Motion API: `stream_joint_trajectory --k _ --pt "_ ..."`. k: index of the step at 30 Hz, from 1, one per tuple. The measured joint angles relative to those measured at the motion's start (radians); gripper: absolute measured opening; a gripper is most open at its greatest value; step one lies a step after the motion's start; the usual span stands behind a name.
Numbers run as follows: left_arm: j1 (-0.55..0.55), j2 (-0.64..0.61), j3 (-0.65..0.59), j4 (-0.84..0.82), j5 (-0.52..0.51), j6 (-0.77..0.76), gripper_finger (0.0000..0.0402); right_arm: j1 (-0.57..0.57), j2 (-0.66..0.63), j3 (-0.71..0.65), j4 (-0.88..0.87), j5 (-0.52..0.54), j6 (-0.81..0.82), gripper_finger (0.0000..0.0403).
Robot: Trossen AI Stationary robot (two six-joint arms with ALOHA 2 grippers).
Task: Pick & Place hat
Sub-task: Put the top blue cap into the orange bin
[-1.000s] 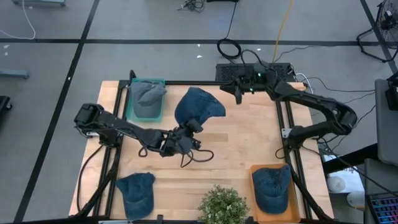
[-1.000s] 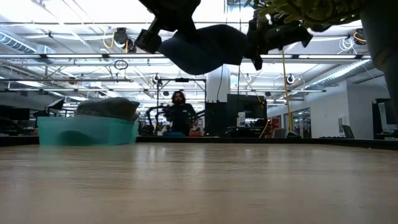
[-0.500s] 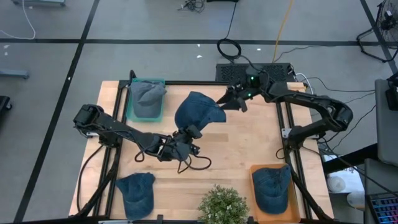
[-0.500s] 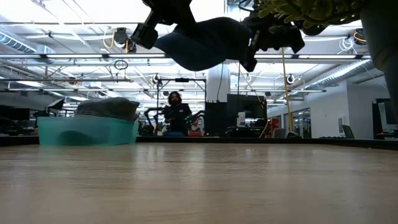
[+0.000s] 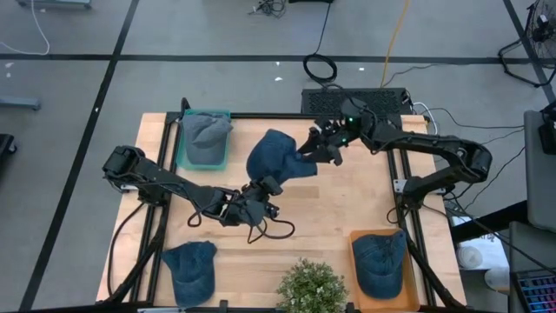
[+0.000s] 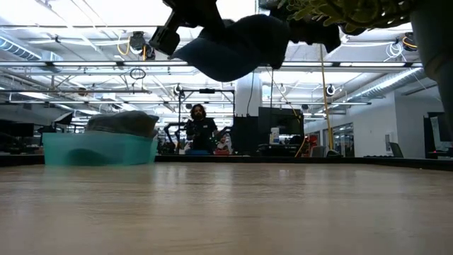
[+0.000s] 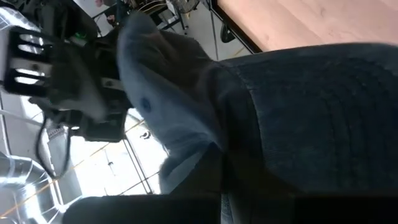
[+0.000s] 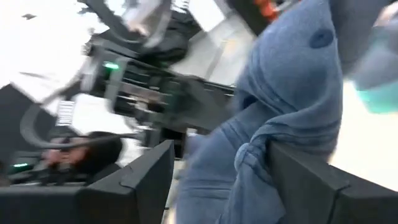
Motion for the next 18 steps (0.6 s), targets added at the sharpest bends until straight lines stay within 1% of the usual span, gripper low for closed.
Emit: stream_joint_trajectory --k 2,5,10,18 --pt "0.002 0.000 0.000 0.000 0.000 -0.004 0.0004 0.012 0.000 0.000 0.059 -0.041 0.061 0.0243" --pt "0.003 0.000 0.000 0.000 -0.006 -0.014 0.0005 0.025 0.000 0.000 0.130 -0.055 0.107 0.0243" --pt "0.003 0.000 0.000 0.000 -0.014 -0.015 0.0005 0.009 -0.011 0.000 0.086 -0.034 0.087 0.0234" --pt "0.003 0.000 0.000 0.000 -0.020 -0.003 0.0004 -0.048 -0.011 0.000 -0.056 0.174 -0.036 0.0222"
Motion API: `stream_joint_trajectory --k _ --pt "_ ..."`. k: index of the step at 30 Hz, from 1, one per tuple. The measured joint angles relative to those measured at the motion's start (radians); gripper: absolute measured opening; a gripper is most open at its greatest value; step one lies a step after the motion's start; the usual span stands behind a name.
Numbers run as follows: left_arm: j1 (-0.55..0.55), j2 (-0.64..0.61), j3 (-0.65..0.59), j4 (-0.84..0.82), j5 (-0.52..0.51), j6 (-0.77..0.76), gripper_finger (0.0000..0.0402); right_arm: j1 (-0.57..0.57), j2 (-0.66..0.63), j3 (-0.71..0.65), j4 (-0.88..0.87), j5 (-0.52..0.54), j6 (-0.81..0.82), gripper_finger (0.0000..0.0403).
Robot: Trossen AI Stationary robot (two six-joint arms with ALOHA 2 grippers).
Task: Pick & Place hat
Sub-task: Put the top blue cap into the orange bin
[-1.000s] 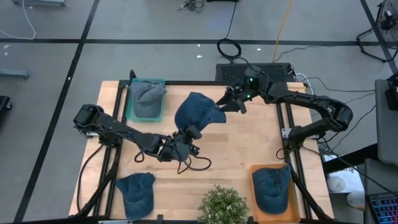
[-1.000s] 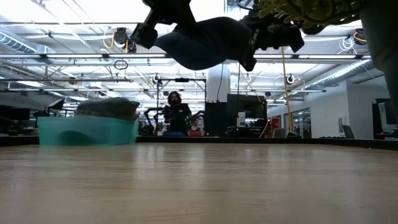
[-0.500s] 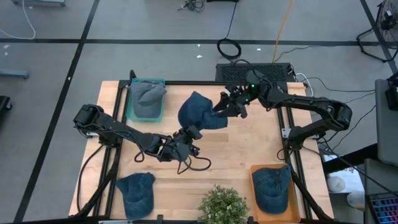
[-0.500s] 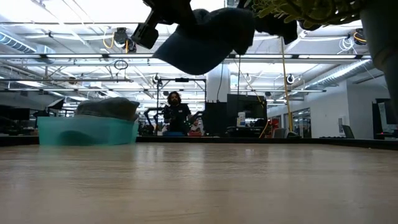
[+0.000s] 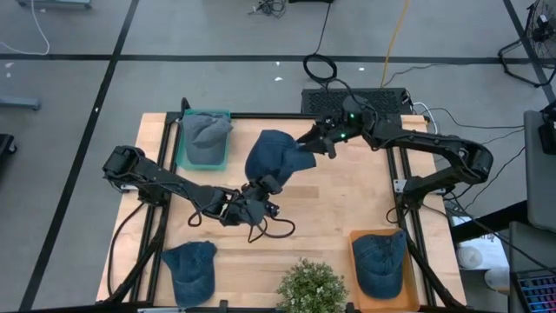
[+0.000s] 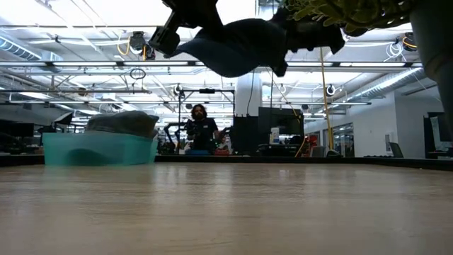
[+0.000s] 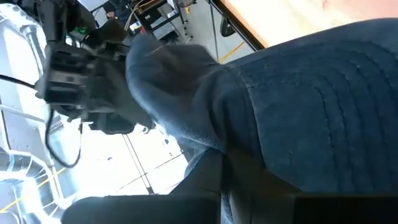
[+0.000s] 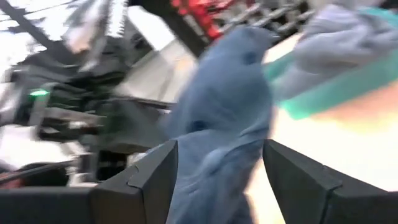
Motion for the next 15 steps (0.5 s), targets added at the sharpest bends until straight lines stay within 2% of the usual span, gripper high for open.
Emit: stream_joint_trajectory --k 4,7,10,15 --pt "0.000 0.000 0.000 0.000 -0.001 0.000 0.0005 -0.034 0.000 0.000 -0.048 0.014 -0.015 0.0222" --pt "0.000 0.000 0.000 0.000 -0.001 0.007 0.0003 -0.038 0.004 0.000 -0.094 -0.024 0.008 0.0222" --pt "0.000 0.000 0.000 0.000 0.005 0.007 0.0005 -0.013 0.017 0.000 -0.120 -0.061 0.011 0.0221" --pt "0.001 0.000 0.000 0.000 0.024 0.007 0.0004 0.034 0.030 -0.001 -0.066 -0.062 0.042 0.0221"
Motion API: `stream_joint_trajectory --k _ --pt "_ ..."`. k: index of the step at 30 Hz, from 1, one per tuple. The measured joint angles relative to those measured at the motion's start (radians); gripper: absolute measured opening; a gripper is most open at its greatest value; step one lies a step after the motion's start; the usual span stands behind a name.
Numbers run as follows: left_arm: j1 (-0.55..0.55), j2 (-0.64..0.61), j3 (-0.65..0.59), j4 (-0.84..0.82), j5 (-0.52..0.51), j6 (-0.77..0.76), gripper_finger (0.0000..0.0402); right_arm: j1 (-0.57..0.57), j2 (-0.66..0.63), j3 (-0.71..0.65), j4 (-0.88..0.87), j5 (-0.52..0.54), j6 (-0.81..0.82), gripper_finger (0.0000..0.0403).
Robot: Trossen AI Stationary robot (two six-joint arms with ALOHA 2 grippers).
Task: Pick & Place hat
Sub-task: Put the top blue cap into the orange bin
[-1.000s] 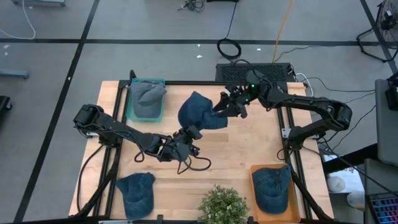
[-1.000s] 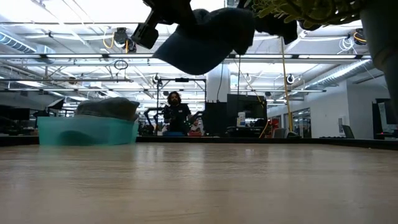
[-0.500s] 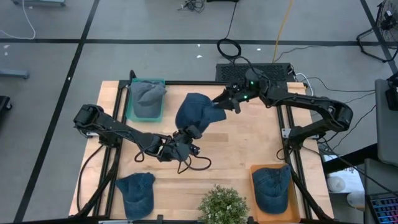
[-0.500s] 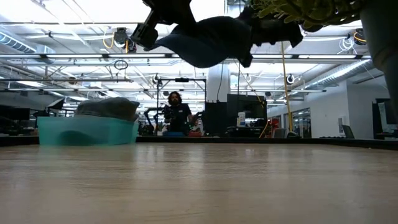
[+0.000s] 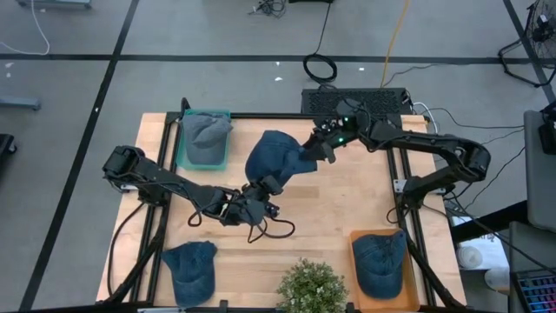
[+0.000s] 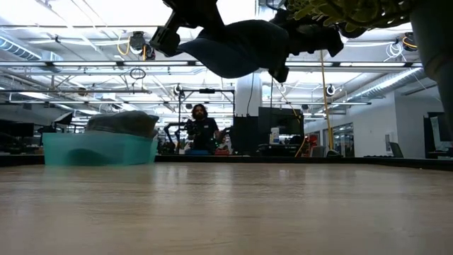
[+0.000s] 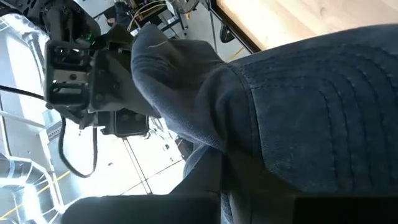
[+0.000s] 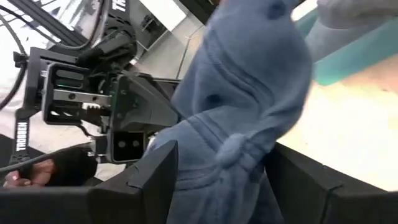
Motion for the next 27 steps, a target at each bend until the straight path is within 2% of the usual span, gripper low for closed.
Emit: stream_joint_trajectory --k 5,12,15,17,20,23,25,27 --pt "0.009 0.000 0.000 0.000 0.002 0.000 0.0006 0.033 0.015 0.005 0.083 -0.008 0.081 0.0221" --pt "0.028 0.000 0.000 -0.001 0.001 -0.037 0.0009 0.072 0.012 0.117 0.080 -0.108 0.083 0.0221" --pt "0.028 0.000 0.000 -0.002 0.001 -0.036 0.0005 0.088 0.008 0.175 0.018 -0.121 0.034 0.0221" --pt "0.028 0.000 0.000 -0.002 0.001 -0.038 0.0005 0.097 0.008 0.220 -0.095 -0.100 -0.033 0.0221" --pt "0.028 0.000 0.000 -0.002 0.001 -0.052 0.0011 0.118 0.009 0.292 -0.324 0.004 -0.191 0.0221" --pt "0.028 0.000 0.000 -0.002 0.001 -0.053 0.0006 0.156 0.009 0.343 -0.505 0.226 -0.371 0.0221" --pt "0.029 0.000 0.000 -0.002 0.001 -0.057 0.0005 0.178 0.009 0.353 -0.546 0.347 -0.423 0.0221" --pt "0.033 0.000 0.000 -0.002 0.001 -0.056 0.0010 0.192 0.009 0.354 -0.541 0.391 -0.433 0.0221"
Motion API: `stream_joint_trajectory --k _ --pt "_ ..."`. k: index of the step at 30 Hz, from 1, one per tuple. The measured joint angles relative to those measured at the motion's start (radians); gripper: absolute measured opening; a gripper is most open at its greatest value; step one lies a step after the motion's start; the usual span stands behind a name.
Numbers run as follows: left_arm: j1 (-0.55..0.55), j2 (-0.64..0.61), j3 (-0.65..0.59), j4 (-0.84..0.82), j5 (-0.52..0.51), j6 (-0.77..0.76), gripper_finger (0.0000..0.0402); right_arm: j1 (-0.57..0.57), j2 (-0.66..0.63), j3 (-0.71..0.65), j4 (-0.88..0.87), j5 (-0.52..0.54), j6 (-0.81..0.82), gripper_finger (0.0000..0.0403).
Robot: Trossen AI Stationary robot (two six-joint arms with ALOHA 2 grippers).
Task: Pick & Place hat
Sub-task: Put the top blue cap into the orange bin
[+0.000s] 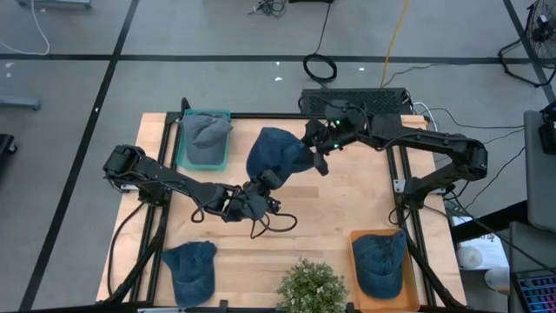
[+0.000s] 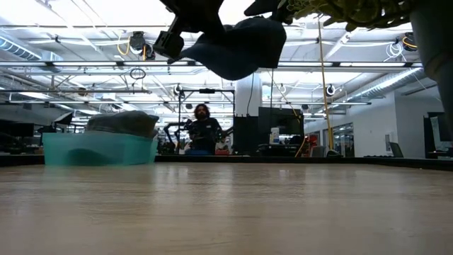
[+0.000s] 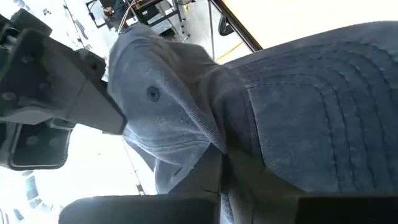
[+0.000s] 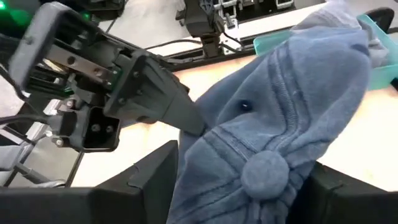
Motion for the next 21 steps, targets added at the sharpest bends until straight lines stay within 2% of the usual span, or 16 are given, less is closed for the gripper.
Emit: stream_joint_trajectory --k 3,6,11,17,21 --pt "0.007 0.000 0.000 0.000 0.000 -0.003 0.0010 0.005 0.000 0.001 0.000 0.000 0.008 0.0216" --pt "0.010 0.000 0.000 0.000 0.000 -0.003 0.0005 0.004 0.000 0.001 0.000 0.000 0.024 0.0193" --pt "0.009 0.000 0.000 -0.003 0.001 -0.004 0.0014 0.003 0.000 0.003 0.007 -0.010 0.024 0.0116" --pt "0.010 -0.001 0.001 -0.008 0.003 -0.043 0.0011 -0.004 0.000 0.057 -0.049 -0.148 0.006 0.0017" --pt "0.010 -0.002 0.002 -0.023 0.012 -0.080 0.0013 0.003 0.002 0.106 -0.145 -0.147 -0.050 0.0012"
